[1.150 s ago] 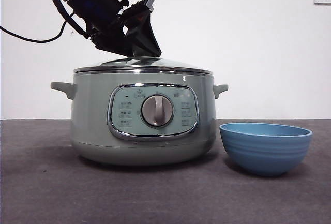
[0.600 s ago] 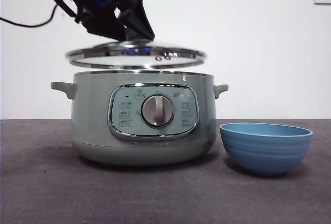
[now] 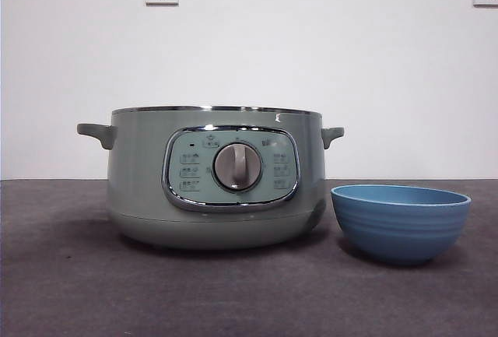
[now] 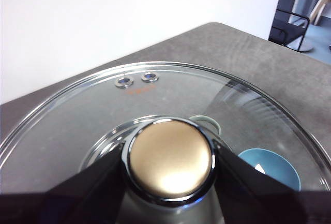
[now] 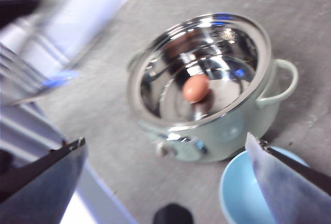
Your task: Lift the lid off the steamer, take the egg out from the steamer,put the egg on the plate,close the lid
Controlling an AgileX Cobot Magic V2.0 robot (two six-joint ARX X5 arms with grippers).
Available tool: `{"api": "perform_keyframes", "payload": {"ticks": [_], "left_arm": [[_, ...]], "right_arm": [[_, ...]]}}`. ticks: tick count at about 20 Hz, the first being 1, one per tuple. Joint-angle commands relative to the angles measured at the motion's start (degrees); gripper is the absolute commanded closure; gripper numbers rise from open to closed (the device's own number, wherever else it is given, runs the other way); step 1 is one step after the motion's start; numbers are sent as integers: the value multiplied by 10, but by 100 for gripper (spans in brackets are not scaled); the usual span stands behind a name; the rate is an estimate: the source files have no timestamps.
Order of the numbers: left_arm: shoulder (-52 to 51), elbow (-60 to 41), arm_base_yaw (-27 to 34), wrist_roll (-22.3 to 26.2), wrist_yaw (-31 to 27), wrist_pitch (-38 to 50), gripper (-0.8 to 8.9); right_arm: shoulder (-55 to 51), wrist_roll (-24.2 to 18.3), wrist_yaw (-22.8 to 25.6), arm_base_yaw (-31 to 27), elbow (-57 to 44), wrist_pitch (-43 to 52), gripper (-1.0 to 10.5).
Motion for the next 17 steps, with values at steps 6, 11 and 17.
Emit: {"api": "perform_keyframes", "payload": {"ticks": [6, 11, 17], "left_arm": [[-156, 3, 1, -33, -66, -126, 822], [-227, 3, 1, -49, -92, -203, 822], [-262, 3, 1, -48, -104, -268, 822]], "right_arm": [[160, 33, 146, 135, 78, 62, 322], [311, 26, 233, 214, 193, 60, 358], [488, 7, 290, 263, 332, 27, 352]]}}
